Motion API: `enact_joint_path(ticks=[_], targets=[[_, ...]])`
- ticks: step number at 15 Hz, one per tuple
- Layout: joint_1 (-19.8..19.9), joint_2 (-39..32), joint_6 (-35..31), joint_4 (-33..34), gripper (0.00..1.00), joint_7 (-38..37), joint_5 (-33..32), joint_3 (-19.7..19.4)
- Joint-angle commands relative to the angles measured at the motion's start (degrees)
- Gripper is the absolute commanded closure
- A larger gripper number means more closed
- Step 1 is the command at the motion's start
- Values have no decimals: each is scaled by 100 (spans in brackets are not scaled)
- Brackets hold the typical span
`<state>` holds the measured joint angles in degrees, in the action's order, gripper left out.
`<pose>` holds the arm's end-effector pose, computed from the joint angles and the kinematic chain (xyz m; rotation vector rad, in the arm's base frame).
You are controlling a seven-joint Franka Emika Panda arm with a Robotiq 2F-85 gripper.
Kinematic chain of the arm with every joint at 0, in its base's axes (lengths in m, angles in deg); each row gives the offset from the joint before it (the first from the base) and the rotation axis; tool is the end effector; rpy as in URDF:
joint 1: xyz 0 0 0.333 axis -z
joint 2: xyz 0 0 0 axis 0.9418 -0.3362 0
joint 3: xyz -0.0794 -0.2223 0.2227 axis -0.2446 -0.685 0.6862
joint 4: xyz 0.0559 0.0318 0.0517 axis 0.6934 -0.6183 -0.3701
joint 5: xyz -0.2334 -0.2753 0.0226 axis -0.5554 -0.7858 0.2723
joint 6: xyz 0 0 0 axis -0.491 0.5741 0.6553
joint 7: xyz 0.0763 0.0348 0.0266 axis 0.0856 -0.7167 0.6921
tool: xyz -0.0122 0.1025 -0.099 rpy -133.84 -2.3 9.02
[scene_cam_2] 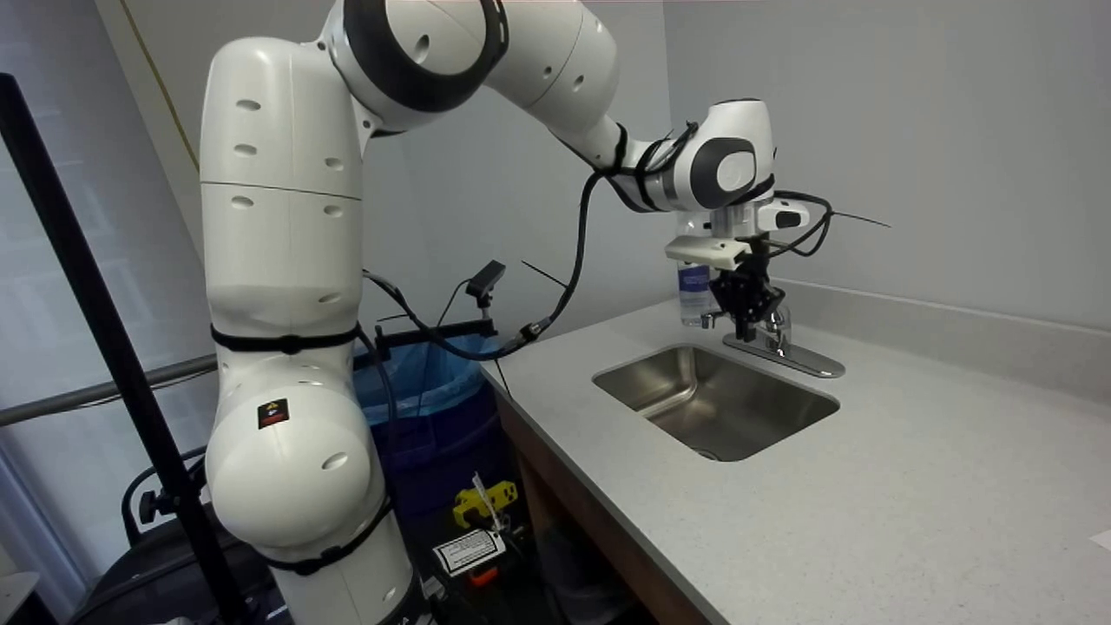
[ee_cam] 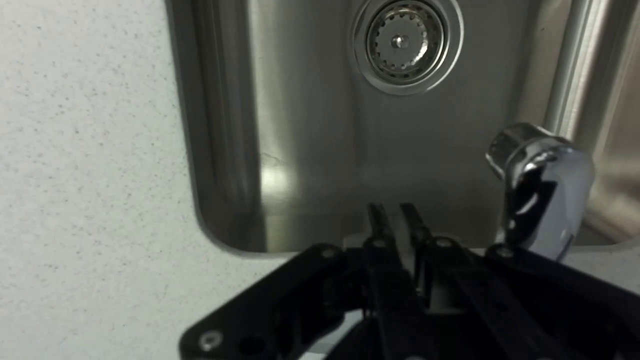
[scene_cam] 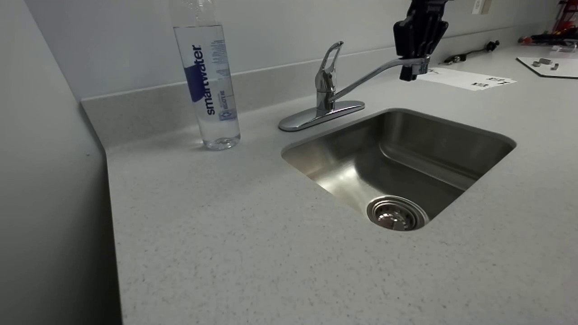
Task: Push the faucet to the left
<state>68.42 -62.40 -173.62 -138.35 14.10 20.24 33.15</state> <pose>0.6046 0.0461 0.3625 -3.1177 0.0843 -0.1304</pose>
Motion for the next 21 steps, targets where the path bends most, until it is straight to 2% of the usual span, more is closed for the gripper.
enact_joint_path(ticks=[1, 14, 21], targets=[[-78, 310, -534, -467, 100, 41, 280, 73], [-251, 1294, -1989, -1909, 100, 319, 976, 451], [-466, 1549, -2587, -2218, 100, 723, 1396, 682]])
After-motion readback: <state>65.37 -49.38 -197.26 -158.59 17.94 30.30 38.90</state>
